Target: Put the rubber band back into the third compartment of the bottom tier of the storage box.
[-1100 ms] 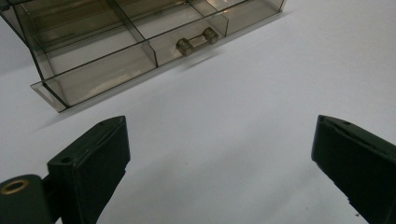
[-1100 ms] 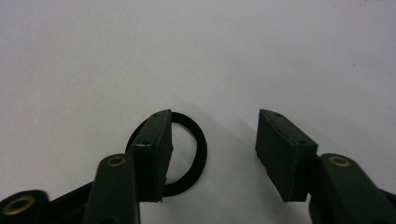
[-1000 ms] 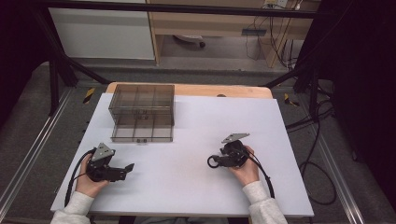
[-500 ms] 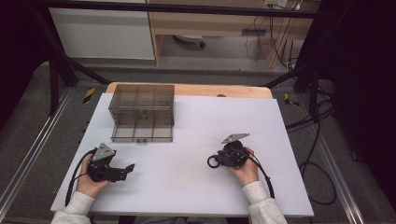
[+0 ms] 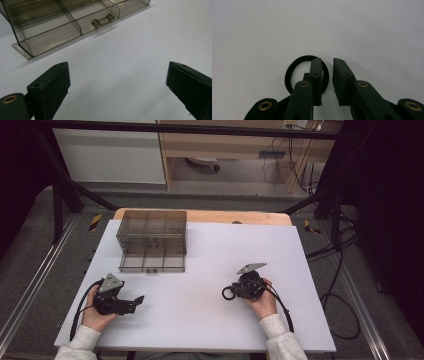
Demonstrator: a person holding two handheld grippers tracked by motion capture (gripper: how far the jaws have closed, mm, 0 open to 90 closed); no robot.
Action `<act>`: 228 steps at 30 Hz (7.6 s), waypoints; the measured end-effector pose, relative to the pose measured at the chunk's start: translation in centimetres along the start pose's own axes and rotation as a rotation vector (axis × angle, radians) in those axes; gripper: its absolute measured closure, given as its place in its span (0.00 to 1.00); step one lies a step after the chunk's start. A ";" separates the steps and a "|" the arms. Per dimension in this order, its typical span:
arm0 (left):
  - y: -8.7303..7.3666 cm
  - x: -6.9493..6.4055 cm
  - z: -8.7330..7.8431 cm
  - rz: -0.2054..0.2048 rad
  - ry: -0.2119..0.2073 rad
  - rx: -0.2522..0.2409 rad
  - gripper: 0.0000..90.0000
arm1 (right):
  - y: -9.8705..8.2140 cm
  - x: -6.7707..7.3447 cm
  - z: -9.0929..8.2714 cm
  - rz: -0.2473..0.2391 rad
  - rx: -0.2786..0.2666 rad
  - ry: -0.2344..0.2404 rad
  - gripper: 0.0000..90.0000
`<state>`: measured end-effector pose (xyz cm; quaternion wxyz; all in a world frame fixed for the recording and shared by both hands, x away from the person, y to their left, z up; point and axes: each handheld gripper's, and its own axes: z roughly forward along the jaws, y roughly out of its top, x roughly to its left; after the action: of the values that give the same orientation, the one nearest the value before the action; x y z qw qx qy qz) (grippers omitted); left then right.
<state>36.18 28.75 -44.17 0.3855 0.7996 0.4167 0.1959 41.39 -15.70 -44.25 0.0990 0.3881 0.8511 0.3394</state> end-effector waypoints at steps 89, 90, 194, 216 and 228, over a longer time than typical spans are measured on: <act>0.1 -0.2 0.0 0.008 -0.005 -0.003 0.06 | 0.7 0.2 -2.3 -0.022 -0.059 -0.010 0.96; 0.1 -0.2 0.0 0.008 -0.005 -0.003 0.06 | 0.7 0.2 -2.4 -0.024 -0.058 -0.012 0.96; 0.1 -0.3 -0.1 0.014 -0.014 -0.008 0.06 | 9.1 5.3 -0.6 -0.131 -0.146 0.009 0.96; 0.1 -0.3 -0.1 0.016 -0.017 -0.008 0.06 | 11.4 6.7 1.5 -0.161 -0.133 0.013 0.96; 0.1 -0.3 -0.1 0.015 -0.018 -0.011 0.06 | 12.5 7.1 2.5 -0.160 -0.132 0.019 0.96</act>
<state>36.01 28.54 -44.00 0.3921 0.8022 0.4063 0.1938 45.04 -3.41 -37.24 0.1433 0.3081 0.8560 0.3895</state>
